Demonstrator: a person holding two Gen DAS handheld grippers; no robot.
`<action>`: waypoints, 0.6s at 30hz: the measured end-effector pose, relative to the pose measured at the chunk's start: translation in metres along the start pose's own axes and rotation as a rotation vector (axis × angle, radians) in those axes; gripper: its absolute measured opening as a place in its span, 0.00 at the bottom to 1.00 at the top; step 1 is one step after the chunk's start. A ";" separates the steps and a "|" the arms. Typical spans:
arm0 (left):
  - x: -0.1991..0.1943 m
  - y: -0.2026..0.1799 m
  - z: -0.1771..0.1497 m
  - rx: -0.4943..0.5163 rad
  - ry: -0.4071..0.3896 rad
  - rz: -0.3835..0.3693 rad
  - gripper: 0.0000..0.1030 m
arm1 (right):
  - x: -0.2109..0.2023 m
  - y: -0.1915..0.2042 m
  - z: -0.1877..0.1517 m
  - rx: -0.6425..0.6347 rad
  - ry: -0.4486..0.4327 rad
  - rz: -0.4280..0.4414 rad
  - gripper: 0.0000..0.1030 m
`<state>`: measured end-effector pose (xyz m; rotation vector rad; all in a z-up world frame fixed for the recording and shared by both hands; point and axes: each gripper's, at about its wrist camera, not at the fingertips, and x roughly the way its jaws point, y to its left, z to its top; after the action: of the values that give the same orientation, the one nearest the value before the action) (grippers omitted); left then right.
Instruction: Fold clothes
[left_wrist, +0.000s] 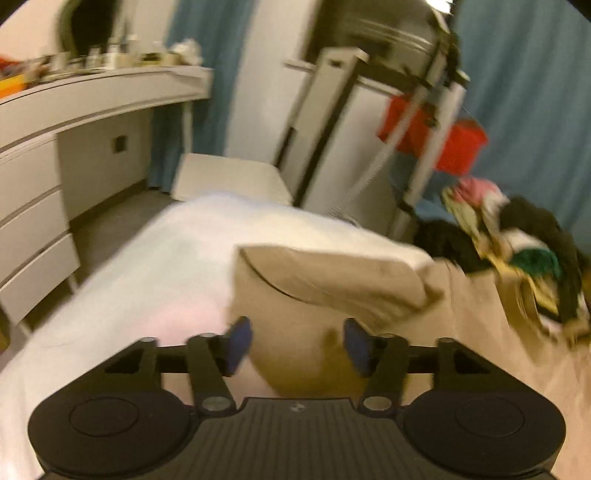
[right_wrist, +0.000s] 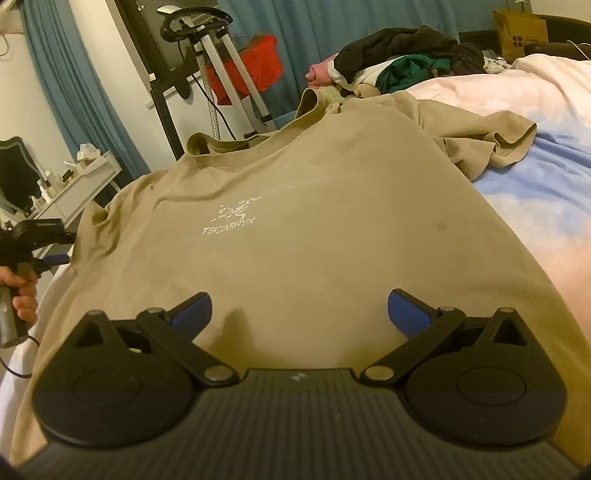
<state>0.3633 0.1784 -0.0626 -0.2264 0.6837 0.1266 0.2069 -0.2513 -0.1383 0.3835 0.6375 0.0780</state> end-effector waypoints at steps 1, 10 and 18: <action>0.004 -0.005 -0.002 0.042 0.019 -0.008 0.71 | 0.000 0.000 0.000 -0.002 0.000 -0.001 1.00; -0.020 -0.004 -0.022 0.143 0.005 0.003 0.06 | 0.003 0.002 -0.003 -0.027 0.008 -0.018 1.00; -0.056 0.042 -0.031 -0.076 -0.017 0.043 0.09 | 0.003 0.003 -0.003 -0.030 0.007 -0.018 1.00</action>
<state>0.2933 0.2091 -0.0568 -0.2832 0.6681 0.1952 0.2076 -0.2469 -0.1406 0.3492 0.6459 0.0720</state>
